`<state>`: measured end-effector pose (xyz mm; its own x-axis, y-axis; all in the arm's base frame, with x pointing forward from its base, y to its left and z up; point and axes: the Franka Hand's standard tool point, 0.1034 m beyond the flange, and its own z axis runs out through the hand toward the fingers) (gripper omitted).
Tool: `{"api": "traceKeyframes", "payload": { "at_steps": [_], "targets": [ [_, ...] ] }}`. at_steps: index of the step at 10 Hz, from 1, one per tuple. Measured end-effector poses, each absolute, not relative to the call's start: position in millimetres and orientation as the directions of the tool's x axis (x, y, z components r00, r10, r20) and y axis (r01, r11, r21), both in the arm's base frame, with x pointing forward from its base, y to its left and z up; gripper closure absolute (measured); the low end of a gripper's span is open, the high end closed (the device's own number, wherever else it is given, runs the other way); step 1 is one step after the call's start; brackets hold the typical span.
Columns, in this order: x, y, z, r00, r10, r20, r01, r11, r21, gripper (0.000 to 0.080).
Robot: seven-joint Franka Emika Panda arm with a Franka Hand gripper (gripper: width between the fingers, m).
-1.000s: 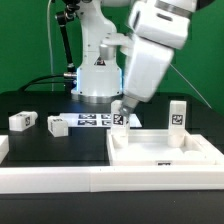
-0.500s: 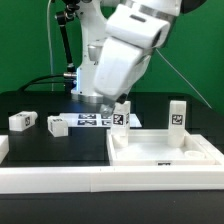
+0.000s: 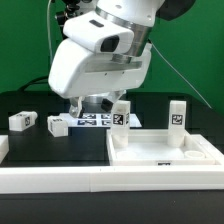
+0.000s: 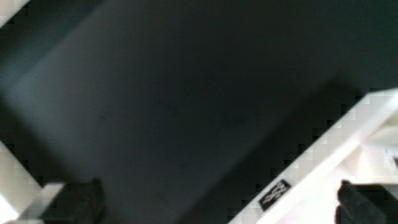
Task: Assemble square table
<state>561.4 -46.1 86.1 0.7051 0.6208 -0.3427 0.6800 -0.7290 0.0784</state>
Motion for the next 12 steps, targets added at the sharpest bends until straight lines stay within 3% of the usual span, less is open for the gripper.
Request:
{"api": "traceKeyframes", "payload": {
  "at_steps": [2, 7, 12],
  "targets": [
    [560, -47, 85.4, 0.776, 0.536, -0.333, 0.597, -0.794, 0.113, 0.0151],
    [527, -119, 97.6, 0.790, 0.509, -0.342, 0.553, -0.833, 0.038, 0.0151],
    [521, -123, 93.9, 0.795, 0.497, -0.348, 0.542, -0.840, 0.037, 0.0151]
  ]
}}
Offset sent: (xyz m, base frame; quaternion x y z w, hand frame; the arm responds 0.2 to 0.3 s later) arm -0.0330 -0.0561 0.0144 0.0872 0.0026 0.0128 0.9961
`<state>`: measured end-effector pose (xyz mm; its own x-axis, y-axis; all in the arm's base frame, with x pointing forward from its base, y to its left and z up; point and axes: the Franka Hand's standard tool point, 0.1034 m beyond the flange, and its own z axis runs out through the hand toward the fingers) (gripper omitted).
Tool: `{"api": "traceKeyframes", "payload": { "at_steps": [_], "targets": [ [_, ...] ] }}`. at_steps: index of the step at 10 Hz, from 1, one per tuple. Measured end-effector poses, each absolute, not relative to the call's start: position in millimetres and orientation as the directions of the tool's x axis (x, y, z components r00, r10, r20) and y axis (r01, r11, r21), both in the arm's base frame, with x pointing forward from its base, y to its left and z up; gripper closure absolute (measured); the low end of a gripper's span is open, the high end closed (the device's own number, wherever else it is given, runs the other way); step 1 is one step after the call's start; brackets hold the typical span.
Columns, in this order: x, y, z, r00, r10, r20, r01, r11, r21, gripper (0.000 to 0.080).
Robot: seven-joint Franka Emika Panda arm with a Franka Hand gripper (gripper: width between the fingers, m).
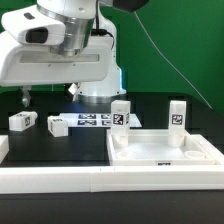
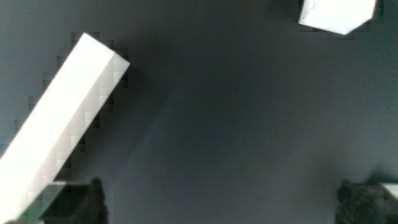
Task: Assemble square table
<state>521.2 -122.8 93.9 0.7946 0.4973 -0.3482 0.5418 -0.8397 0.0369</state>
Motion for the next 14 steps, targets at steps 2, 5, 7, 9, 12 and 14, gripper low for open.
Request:
{"api": "traceKeyframes", "payload": {
  "at_steps": [2, 5, 7, 9, 12, 14],
  "targets": [
    [502, -131, 87.6, 0.822, 0.438, -0.364, 0.478, -0.878, 0.024, 0.0151],
    [462, -119, 64.4, 0.834, 0.400, -0.380, 0.435, -0.900, 0.007, 0.0151],
    [459, -115, 59.3, 0.829, 0.412, -0.378, 0.447, -0.895, 0.006, 0.0151],
    [458, -115, 58.4, 0.828, 0.412, -0.380, 0.447, -0.894, 0.005, 0.0151],
    [450, -109, 52.5, 0.819, 0.396, -0.415, 0.434, -0.901, -0.004, 0.0151],
    [442, -111, 46.0, 0.749, 0.375, -0.547, 0.435, -0.900, -0.021, 0.0151]
  ]
}}
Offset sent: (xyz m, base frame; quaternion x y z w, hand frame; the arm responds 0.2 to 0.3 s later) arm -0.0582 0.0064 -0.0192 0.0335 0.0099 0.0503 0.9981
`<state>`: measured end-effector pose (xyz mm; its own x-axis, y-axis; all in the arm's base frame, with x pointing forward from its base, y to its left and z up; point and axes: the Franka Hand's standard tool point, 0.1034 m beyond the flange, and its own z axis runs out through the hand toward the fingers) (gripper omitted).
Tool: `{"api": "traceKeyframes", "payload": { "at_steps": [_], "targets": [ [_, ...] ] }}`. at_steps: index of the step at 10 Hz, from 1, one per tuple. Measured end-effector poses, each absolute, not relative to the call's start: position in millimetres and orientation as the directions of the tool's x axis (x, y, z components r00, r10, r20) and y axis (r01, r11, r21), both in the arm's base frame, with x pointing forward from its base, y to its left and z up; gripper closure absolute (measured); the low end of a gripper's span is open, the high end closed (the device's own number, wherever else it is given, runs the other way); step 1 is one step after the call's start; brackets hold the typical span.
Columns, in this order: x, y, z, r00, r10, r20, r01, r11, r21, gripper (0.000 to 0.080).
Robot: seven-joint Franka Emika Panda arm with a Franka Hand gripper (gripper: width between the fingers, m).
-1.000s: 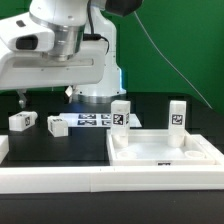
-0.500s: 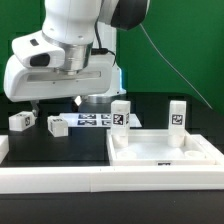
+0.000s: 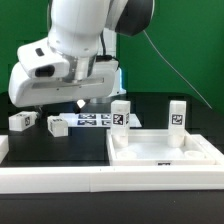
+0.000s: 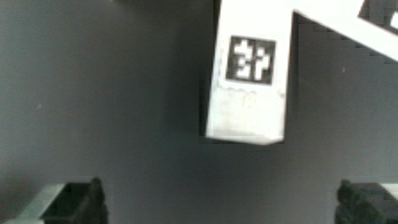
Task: Assemble square table
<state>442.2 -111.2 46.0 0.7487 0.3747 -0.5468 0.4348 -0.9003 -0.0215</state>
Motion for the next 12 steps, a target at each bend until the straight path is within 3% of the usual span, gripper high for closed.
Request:
{"api": "traceKeyframes", "payload": {
  "at_steps": [7, 12],
  "targets": [
    [423, -117, 27.2, 0.502, 0.291, -0.815, 0.412, -0.908, -0.071, 0.0151],
    [421, -125, 19.7, 0.516, 0.289, -0.807, 0.413, -0.909, -0.061, 0.0151]
  ]
}}
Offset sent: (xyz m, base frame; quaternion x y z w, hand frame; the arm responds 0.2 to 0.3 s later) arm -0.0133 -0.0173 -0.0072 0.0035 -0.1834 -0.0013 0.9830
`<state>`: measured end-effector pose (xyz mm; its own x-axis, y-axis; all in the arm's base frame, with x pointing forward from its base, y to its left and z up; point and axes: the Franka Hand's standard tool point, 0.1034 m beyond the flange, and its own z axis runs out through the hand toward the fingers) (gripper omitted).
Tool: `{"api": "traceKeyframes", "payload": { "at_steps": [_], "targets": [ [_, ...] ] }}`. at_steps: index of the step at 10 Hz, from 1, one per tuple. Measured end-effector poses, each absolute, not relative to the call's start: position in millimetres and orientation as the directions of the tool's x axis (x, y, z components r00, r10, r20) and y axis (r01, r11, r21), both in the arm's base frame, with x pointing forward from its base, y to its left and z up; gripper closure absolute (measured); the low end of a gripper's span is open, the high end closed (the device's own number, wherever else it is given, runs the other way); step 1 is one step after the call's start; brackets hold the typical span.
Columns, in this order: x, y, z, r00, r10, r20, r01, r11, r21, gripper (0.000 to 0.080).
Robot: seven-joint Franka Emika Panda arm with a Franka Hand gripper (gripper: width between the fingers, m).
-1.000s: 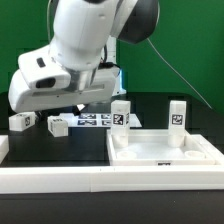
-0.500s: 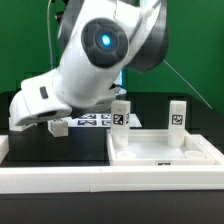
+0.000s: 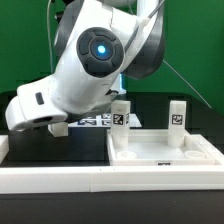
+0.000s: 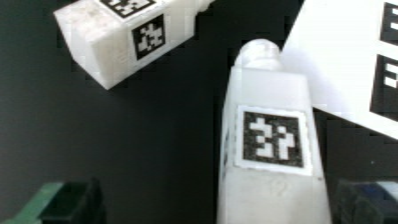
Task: Assemble square table
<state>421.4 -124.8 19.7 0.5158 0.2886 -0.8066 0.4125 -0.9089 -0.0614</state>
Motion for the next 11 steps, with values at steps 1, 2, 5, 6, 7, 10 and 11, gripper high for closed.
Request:
{"api": "traceKeyframes", "payload": {
  "at_steps": [1, 2, 5, 6, 7, 10, 11],
  "targets": [
    [422, -125, 18.5, 0.524, 0.282, -0.804, 0.410, -0.911, -0.052, 0.0151],
    [421, -128, 14.5, 0.551, 0.264, -0.792, 0.406, -0.914, -0.022, 0.0151],
    [418, -128, 10.5, 0.585, 0.229, -0.778, 0.386, -0.922, 0.019, 0.0151],
    [417, -129, 9.6, 0.583, 0.228, -0.780, 0.385, -0.923, 0.019, 0.0151],
    [415, -128, 8.1, 0.581, 0.224, -0.782, 0.383, -0.924, 0.019, 0.0151],
    [405, -128, 8.5, 0.534, 0.186, -0.825, 0.331, -0.944, 0.002, 0.0151],
    [402, -125, 7.7, 0.525, 0.183, -0.831, 0.330, -0.944, 0.000, 0.0151]
  ]
}}
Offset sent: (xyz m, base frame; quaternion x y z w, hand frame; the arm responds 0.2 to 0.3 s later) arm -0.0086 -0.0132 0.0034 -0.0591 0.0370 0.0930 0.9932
